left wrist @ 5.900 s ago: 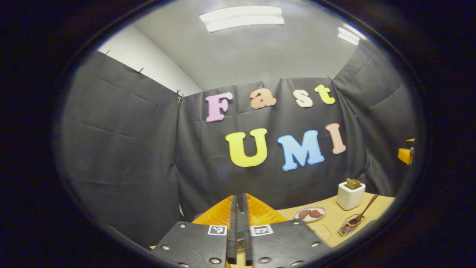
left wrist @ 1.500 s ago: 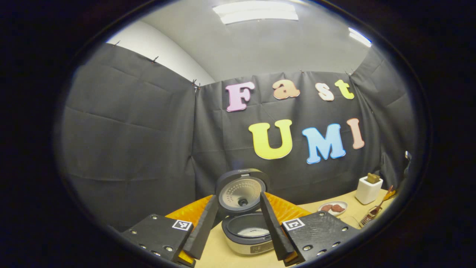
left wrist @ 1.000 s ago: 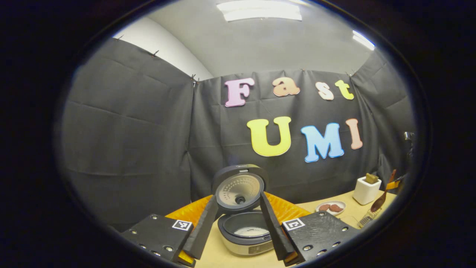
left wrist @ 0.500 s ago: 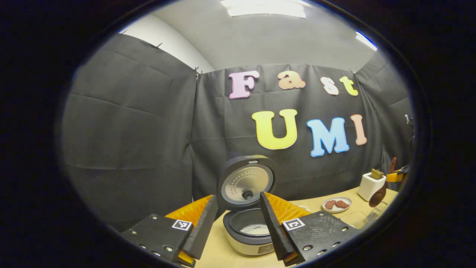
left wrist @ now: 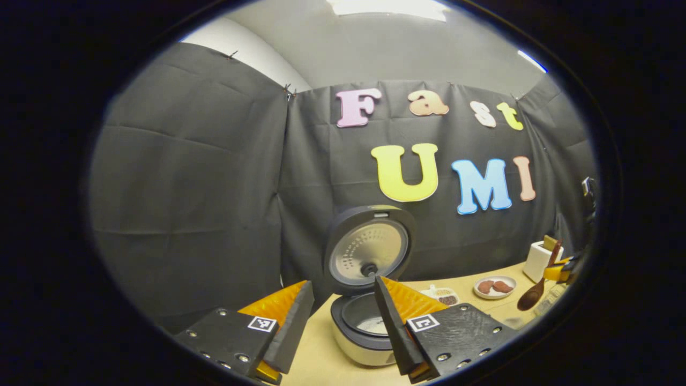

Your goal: Close the left gripper, press the button to open the rice cooker; take a wooden spoon from the chopstick holder with the right hand, scoop a spoonful of rice and pour it into the rice cooker, then put the wooden spoon back into the chopstick holder.

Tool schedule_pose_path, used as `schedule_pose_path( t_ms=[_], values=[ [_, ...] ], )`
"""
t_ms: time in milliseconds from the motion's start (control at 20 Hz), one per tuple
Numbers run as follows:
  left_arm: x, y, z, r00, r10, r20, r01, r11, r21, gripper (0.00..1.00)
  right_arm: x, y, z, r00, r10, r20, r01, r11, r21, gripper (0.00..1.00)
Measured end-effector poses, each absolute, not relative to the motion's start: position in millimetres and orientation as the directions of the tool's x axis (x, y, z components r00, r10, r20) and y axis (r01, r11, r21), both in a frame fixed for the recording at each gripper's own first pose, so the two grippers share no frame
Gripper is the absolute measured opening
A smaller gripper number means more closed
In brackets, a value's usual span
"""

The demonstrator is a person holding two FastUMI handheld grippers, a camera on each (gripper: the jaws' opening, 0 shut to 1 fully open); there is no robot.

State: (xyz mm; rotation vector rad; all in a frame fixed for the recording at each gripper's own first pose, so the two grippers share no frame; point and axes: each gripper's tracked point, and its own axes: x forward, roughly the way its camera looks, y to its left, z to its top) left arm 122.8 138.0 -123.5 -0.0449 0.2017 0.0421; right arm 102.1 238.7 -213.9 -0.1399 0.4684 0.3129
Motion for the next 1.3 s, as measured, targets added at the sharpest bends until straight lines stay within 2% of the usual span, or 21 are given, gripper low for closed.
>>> schedule_pose_path(
  t_ms=[400, 750, 850, 1050, 1100, 1300],
  values=[
    [134, 161, -134, 0.975, 0.064, -0.211, -0.073, 0.997, -0.034, 0.73, 93, 266, -263, 0.81, 0.243, -0.533, -0.371, 0.917, -0.146, 0.11],
    [128, 158, -132, 0.976, 0.067, -0.209, -0.076, 0.997, -0.035, 0.73, 74, 293, -271, 0.739, 0.336, -0.584, -0.343, 0.934, 0.103, 0.11],
    [126, 156, -129, 0.976, 0.065, -0.206, -0.073, 0.997, -0.032, 0.73, 71, 293, -272, 0.714, 0.366, -0.597, -0.301, 0.93, 0.211, 0.11],
    [123, 152, -121, 0.979, 0.063, -0.194, -0.07, 0.997, -0.029, 0.72, 72, 275, -275, 0.675, 0.392, -0.625, -0.097, 0.887, 0.452, 0.1],
    [122, 151, -119, 0.98, 0.061, -0.19, -0.068, 0.997, -0.027, 0.72, 73, 270, -277, 0.669, 0.395, -0.63, -0.05, 0.869, 0.492, 0.08],
    [117, 146, -110, 0.982, 0.055, -0.18, -0.058, 0.998, -0.012, 0.72, 74, 250, -278, 0.669, 0.416, -0.616, 0.064, 0.793, 0.605, 0.11]
  ],
)
